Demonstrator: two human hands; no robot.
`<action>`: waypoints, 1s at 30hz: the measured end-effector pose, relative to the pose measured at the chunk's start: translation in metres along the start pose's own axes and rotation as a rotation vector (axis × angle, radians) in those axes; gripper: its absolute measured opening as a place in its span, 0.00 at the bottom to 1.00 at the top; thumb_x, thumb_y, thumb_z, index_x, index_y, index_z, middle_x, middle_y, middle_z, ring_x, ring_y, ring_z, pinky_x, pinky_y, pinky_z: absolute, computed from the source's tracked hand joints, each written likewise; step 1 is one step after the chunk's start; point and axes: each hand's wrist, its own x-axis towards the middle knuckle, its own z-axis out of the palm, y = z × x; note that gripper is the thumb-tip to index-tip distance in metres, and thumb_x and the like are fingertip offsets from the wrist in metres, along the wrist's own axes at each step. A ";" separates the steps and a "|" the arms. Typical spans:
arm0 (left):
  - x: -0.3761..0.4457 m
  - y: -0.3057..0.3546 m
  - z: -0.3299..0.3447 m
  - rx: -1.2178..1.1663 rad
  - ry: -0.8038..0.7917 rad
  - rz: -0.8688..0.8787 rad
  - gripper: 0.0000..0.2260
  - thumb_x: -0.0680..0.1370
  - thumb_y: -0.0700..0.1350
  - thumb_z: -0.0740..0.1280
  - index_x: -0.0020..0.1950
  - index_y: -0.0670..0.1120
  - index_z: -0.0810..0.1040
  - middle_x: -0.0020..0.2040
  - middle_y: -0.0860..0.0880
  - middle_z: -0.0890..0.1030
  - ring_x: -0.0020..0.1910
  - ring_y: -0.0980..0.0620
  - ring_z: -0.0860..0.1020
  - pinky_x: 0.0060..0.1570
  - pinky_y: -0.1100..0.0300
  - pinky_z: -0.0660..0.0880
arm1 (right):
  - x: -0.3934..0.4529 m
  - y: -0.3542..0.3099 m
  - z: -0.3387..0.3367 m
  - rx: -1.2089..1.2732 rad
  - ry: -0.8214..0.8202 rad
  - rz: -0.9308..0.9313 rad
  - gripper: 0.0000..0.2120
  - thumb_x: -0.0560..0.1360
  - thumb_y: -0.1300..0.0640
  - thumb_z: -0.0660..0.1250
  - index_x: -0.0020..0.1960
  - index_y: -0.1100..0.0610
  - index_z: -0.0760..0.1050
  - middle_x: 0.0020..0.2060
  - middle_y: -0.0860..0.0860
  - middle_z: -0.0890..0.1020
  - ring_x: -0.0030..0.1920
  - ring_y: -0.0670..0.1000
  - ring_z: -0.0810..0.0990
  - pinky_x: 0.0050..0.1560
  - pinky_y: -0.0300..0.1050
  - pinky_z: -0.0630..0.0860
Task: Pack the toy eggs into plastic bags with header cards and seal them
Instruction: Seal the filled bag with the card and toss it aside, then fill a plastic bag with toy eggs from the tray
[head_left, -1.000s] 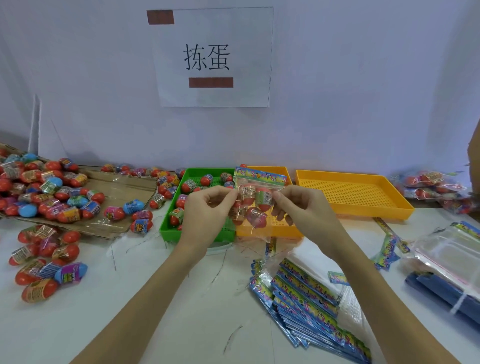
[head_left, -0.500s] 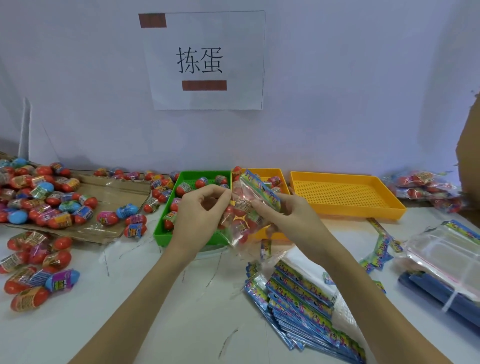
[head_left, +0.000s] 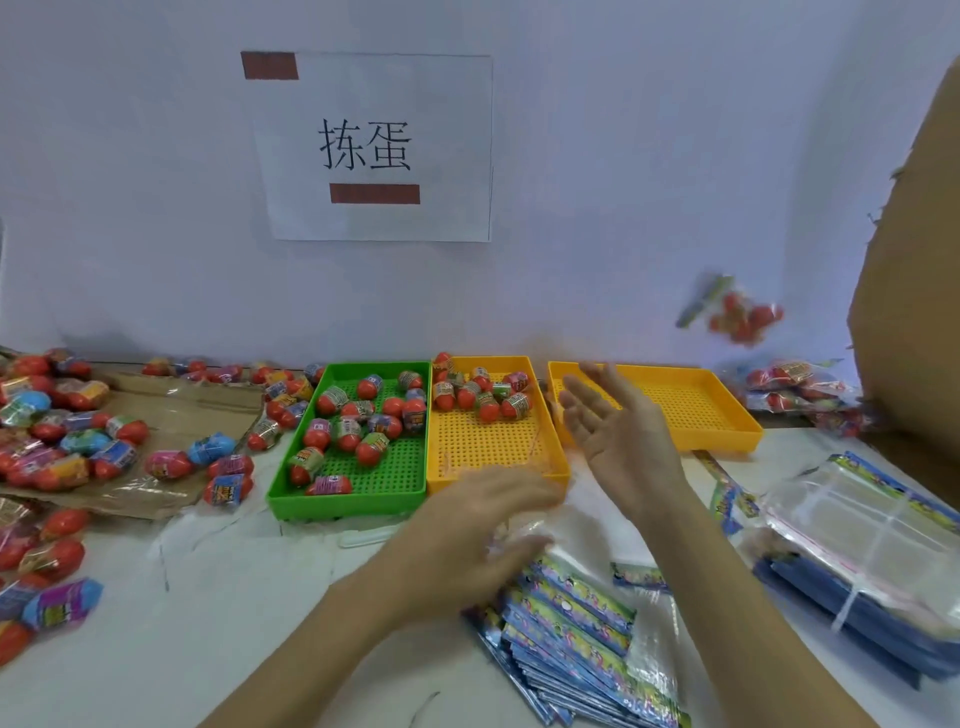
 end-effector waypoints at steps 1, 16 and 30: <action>0.000 0.003 0.008 0.035 -0.102 0.063 0.21 0.85 0.58 0.61 0.78 0.55 0.72 0.76 0.60 0.73 0.77 0.63 0.65 0.77 0.64 0.58 | 0.000 0.004 0.002 -0.032 -0.011 0.026 0.11 0.80 0.53 0.68 0.54 0.61 0.81 0.42 0.53 0.85 0.41 0.51 0.84 0.40 0.40 0.81; 0.002 -0.013 -0.006 -0.189 0.168 -0.228 0.08 0.86 0.41 0.63 0.56 0.51 0.81 0.41 0.54 0.81 0.34 0.59 0.74 0.36 0.68 0.66 | 0.007 0.008 -0.005 -0.253 0.046 0.085 0.10 0.83 0.56 0.64 0.51 0.60 0.83 0.38 0.53 0.83 0.34 0.50 0.81 0.38 0.41 0.77; 0.002 -0.016 -0.018 -0.399 0.300 -0.387 0.11 0.87 0.40 0.58 0.53 0.47 0.80 0.32 0.48 0.76 0.26 0.55 0.65 0.28 0.58 0.61 | 0.001 0.002 -0.011 -0.989 -0.597 -0.025 0.12 0.78 0.56 0.74 0.61 0.50 0.83 0.55 0.48 0.87 0.61 0.46 0.83 0.61 0.40 0.79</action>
